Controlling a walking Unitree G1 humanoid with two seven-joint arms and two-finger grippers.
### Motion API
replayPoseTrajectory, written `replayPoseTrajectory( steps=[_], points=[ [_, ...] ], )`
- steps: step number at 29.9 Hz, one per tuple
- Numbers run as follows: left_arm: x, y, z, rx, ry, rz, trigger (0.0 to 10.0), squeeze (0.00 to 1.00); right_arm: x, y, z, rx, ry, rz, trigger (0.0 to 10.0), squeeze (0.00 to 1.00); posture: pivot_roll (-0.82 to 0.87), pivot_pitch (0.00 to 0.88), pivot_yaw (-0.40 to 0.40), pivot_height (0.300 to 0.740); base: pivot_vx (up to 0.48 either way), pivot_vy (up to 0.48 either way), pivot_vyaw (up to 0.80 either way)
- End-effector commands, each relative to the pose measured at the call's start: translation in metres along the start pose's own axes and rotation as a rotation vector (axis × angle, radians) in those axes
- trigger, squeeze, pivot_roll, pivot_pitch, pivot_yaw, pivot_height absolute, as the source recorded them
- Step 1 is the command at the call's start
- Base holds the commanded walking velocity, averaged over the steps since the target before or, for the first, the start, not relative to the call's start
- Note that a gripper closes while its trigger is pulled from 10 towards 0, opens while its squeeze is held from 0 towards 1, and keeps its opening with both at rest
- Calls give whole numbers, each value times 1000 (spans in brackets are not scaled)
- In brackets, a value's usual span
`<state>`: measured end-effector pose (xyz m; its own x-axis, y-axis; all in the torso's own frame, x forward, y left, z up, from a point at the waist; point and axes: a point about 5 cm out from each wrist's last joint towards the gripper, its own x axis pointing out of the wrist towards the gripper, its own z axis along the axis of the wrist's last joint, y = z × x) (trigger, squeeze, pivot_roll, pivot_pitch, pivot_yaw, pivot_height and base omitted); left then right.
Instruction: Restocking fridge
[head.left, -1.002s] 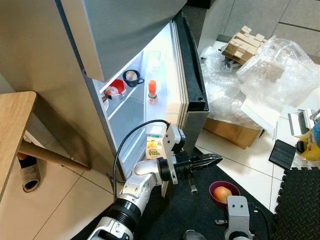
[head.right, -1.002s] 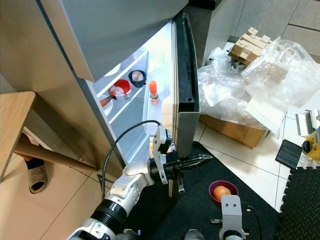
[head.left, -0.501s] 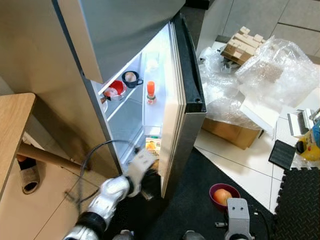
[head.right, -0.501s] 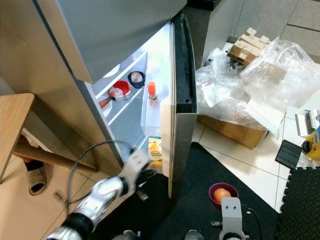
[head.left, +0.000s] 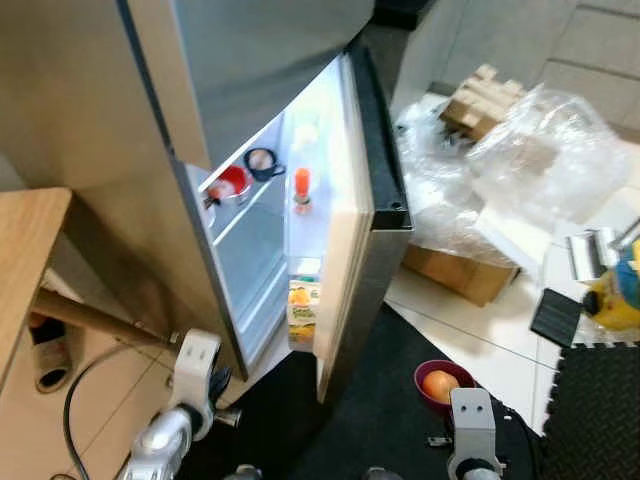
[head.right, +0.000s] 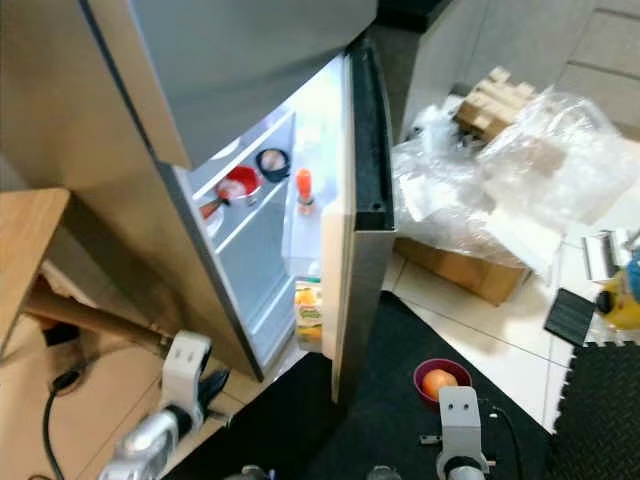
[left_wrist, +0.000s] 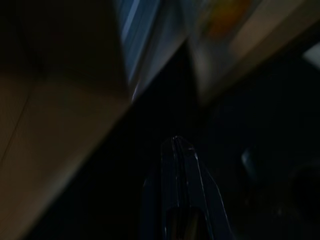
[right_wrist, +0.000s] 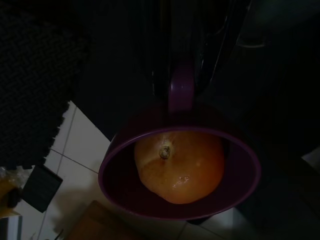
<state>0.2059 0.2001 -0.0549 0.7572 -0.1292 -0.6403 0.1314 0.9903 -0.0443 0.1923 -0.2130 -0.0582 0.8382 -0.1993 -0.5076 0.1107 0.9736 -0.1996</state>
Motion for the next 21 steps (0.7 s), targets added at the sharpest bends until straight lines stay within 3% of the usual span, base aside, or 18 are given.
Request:
replayPoseTrajectory(
  steps=[1,3,7,12,18,21],
  points=[
    [-7,9,-23,-7,93,138,10000,0,-1,4,-2,-9,17,8,10000,0,-121,97,-22,731,0,0,0],
    [-10,4,-35,7,143,153,10000,0,1,5,-1,-8,15,7,10000,0,-125,88,-16,731,0,0,0],
    [-10,-5,-37,68,133,115,10000,0,1,4,-1,-10,15,7,10000,0,-128,82,-9,731,0,0,0],
    [-8,-13,-33,116,58,102,10000,0,-3,6,-7,-22,36,13,10000,0,-127,65,-2,731,0,0,0],
    [-6,-17,-30,76,36,83,10000,0,-5,8,-10,-21,43,22,10000,0,-125,58,-3,731,0,0,0],
    [-4,-16,-28,11,31,115,10000,0,-5,9,-9,-19,43,24,10000,0,-129,52,4,731,0,0,0]
  ],
)
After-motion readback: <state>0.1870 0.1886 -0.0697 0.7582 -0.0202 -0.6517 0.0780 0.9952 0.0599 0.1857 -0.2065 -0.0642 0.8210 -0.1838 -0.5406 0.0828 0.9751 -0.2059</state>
